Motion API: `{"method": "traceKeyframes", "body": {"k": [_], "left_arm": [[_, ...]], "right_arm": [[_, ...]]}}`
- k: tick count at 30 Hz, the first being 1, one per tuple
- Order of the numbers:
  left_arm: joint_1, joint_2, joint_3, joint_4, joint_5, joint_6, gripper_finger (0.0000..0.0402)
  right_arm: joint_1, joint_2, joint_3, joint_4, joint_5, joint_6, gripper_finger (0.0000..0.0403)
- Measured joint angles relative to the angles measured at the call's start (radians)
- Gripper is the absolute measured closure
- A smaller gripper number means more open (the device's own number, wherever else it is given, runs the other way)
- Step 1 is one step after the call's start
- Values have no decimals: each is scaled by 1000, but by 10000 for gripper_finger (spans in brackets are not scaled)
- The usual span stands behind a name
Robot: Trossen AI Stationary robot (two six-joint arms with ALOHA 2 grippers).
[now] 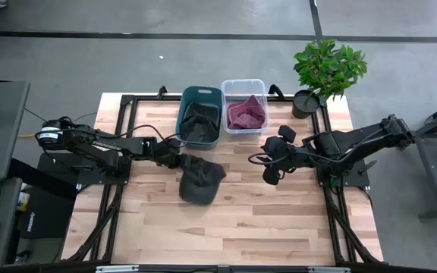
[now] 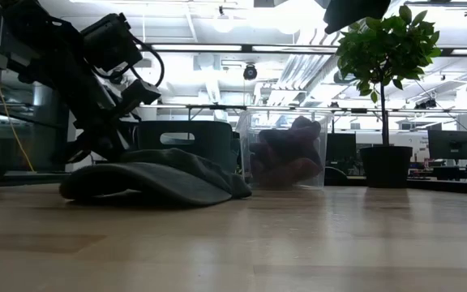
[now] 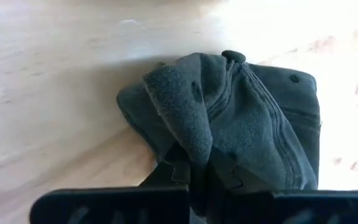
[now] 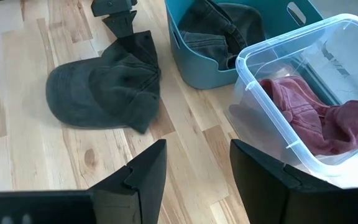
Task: Pick & Place hat
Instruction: Put the black cap into the blue bin
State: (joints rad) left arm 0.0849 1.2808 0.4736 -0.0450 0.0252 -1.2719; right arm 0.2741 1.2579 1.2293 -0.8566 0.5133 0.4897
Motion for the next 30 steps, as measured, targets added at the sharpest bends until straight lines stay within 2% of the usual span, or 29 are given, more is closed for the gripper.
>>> {"method": "traceKeyframes", "body": {"k": [11,19,23,30], "left_arm": [[-7,-42,101,-22,49,42,401],[-87,-68,280,-217,34,148,401],[-143,-68,393,-309,-43,228,401],[-245,-68,564,-384,-305,468,401]], "right_arm": [[0,0,0,2,-28,7,231],[0,0,0,15,-49,8,231],[0,0,0,63,-71,3,231],[0,0,0,192,-157,-56,231]]}}
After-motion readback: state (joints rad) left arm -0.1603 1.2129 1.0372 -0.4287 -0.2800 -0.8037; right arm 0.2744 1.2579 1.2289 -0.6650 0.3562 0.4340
